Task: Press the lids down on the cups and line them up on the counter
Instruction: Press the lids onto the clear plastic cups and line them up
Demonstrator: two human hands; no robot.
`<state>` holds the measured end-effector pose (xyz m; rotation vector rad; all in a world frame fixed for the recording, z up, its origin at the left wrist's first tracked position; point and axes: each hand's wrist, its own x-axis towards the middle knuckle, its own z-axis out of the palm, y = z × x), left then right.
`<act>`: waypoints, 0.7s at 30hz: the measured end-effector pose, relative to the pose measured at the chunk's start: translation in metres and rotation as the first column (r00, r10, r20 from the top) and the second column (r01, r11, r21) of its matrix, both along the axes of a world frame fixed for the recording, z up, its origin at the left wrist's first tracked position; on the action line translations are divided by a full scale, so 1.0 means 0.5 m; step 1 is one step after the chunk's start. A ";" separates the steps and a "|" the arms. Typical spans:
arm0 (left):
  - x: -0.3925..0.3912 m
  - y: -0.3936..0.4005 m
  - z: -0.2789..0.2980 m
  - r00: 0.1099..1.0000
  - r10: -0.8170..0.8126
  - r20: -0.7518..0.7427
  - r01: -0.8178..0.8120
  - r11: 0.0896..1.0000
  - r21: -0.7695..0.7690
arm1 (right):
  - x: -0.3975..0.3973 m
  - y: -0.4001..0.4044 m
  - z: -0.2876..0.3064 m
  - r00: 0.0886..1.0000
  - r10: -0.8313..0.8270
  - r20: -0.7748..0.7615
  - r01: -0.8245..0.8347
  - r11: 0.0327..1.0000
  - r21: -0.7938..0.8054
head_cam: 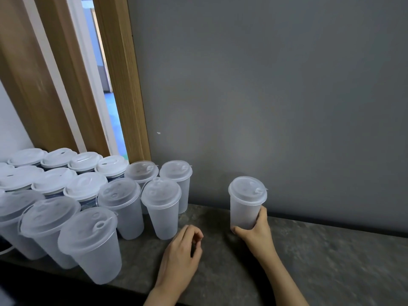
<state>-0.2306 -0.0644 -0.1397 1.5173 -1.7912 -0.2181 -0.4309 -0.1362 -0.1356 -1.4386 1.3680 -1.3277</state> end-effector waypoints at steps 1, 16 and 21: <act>0.000 0.003 0.002 1.000 0.012 0.005 -0.012 1.000 -0.004 | -0.003 0.007 -0.001 1.000 -0.012 -0.005 0.012 1.000 0.004; 0.048 -0.020 0.153 0.906 0.363 0.219 -0.299 0.913 -0.276 | 0.011 0.103 -0.022 0.815 -0.406 -0.414 0.117 0.814 -0.569; 0.035 -0.017 0.123 0.942 0.292 0.168 -0.188 0.870 -0.456 | 0.014 0.117 -0.013 0.790 -0.253 -0.559 -0.133 0.819 -0.559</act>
